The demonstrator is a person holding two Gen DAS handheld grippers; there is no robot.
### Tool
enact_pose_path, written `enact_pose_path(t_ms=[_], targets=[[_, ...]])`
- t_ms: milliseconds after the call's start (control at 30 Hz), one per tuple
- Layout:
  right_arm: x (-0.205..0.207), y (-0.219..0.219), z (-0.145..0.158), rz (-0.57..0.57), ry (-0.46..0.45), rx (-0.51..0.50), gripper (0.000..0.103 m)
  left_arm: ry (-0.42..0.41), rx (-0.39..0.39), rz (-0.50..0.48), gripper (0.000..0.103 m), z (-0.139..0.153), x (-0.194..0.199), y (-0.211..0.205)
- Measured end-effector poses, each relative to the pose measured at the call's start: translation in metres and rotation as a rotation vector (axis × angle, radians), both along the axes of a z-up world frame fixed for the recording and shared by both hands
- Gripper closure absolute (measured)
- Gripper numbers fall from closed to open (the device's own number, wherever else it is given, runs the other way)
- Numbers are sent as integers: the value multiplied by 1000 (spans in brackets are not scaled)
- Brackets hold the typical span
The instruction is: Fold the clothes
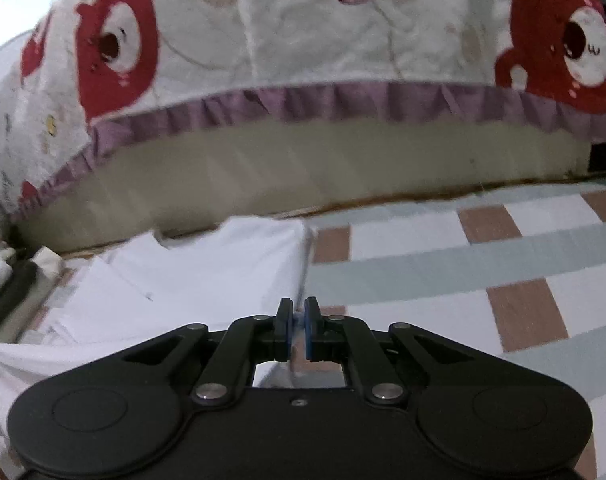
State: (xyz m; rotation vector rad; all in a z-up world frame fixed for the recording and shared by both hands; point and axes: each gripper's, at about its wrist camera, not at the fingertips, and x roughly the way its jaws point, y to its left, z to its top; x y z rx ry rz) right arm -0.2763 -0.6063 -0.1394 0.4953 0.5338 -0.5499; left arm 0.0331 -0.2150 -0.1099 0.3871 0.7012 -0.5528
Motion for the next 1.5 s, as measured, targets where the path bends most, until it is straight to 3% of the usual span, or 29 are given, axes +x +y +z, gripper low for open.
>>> enact_pose_path(t_ms=[133, 200, 300, 333, 433, 500, 600, 733, 833, 1000, 1067, 1200, 1367, 1433, 1500], targets=[[9, -5, -14, -44, 99, -37, 98, 167, -159, 73, 90, -15, 24, 24], [8, -15, -21, -87, 126, -3, 98, 250, -239, 109, 85, -22, 36, 35], [2, -25, -24, -108, 90, 65, 97, 376, -359, 163, 68, -33, 53, 53], [0, -26, -22, -103, 67, 83, 90, 417, -398, 181, 61, -37, 59, 59], [1, -24, -20, -67, 14, 125, 88, 480, -457, 184, 61, -36, 62, 68], [6, -18, -21, -25, 14, 136, 87, 431, -401, 138, 61, -28, 51, 61], [15, -11, -24, 20, 45, 127, 69, 308, -294, 107, 59, -14, 37, 49], [21, -7, -27, 45, 63, 126, 64, 179, -222, 104, 54, -3, 34, 43], [23, -5, -28, 65, 51, 141, 64, 245, -234, -15, 54, -6, 35, 36], [29, 5, -21, 106, 19, 91, 63, 249, -117, -122, 51, -17, 18, 6], [30, 5, -19, 102, 8, 88, 62, 274, -94, -116, 42, -25, 18, -1], [35, 6, -25, 104, 38, 110, 61, 341, -64, -91, 41, -41, 21, -9], [42, 10, -32, 118, 75, 105, 61, 314, -25, -68, 41, -55, 21, -20], [42, 9, -33, 115, 81, 106, 61, 290, -8, -84, 46, -59, 20, -26], [41, 8, -34, 111, 86, 107, 61, 244, 19, -118, 65, -61, 15, -32]])
